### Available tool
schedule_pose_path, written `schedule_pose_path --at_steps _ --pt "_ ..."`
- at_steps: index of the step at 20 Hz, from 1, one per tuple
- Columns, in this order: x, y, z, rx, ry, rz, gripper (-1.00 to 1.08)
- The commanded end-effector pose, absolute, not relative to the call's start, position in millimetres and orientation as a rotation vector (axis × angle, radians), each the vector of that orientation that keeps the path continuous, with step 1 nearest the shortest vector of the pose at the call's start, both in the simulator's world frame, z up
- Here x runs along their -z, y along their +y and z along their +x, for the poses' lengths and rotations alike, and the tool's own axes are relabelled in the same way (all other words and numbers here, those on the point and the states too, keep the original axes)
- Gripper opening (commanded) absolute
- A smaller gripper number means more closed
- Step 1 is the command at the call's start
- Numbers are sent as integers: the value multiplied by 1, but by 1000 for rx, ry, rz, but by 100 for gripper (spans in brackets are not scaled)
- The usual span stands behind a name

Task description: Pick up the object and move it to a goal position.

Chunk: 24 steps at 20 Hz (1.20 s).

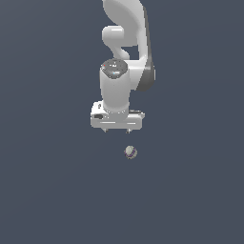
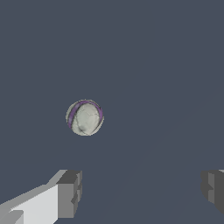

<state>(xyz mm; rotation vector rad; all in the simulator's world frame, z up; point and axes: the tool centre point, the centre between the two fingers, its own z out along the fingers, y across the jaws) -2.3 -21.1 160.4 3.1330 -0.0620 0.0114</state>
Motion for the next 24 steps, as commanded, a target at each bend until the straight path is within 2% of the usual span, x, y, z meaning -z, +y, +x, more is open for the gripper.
schedule_pose_path --at_steps 1,24 --pt "-160 -21 -2 -11 -62 3133 100" --pt "-159 -3 7 -11 168 3115 100"
